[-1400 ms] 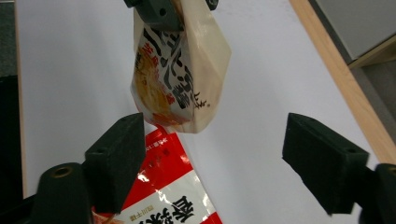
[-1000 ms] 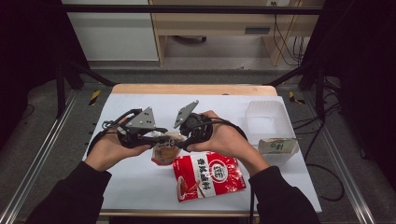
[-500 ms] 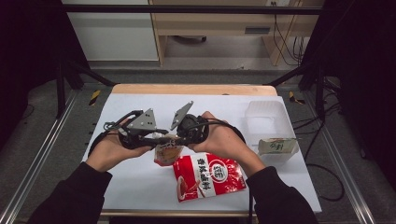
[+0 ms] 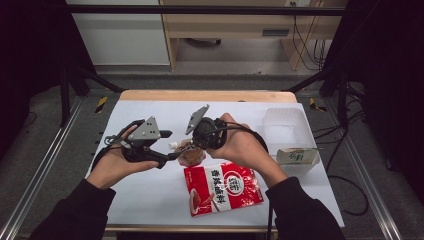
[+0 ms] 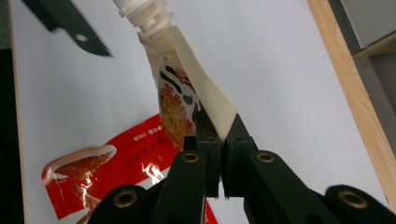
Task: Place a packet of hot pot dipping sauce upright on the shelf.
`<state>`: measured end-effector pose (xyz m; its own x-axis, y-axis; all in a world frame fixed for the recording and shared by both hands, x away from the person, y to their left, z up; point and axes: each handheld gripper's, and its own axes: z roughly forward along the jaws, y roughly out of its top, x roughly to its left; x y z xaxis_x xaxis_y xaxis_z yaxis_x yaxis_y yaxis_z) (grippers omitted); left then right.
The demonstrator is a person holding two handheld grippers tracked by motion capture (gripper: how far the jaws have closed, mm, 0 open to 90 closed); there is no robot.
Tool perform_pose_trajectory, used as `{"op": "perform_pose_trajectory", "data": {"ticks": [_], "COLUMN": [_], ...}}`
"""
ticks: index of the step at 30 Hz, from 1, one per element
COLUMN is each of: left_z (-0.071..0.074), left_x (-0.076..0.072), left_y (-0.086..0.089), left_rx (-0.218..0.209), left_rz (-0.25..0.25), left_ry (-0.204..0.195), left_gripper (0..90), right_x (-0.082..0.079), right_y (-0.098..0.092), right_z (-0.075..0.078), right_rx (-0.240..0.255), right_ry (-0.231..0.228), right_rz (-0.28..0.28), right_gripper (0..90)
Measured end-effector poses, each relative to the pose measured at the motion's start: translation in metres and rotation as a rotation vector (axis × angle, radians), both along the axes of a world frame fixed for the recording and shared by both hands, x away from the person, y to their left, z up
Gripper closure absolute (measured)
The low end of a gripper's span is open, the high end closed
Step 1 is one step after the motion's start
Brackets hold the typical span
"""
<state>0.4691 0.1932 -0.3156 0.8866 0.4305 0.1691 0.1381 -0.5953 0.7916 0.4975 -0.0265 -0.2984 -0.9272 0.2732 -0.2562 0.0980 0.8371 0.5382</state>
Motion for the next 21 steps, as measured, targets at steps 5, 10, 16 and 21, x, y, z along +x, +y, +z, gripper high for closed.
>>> {"op": "perform_pose_trajectory", "data": {"ticks": [5,10,16,21], "left_z": [-0.014,-0.036,-0.077,-0.114], "left_x": [-0.007,-0.011,-0.014,-0.018], "left_y": [0.013,0.029,0.055,0.078], "left_rx": [-0.035,-0.056,-0.075,-0.075], "left_rz": [0.055,0.154,0.244,0.346], "left_ry": [0.009,0.019,0.050,0.066], "left_gripper": [16.2,12.1,10.4,9.9], "right_x": [0.005,0.006,0.007,0.009], "right_y": [-0.015,-0.025,-0.039,-0.046], "right_z": [0.004,0.007,0.018,0.026], "right_rx": [-0.001,0.005,0.022,0.030], "right_ry": [-0.018,-0.031,-0.060,-0.072], "right_rz": [-0.031,-0.050,-0.063,-0.064], "right_gripper": [88.3,88.3,88.2,88.2]}}
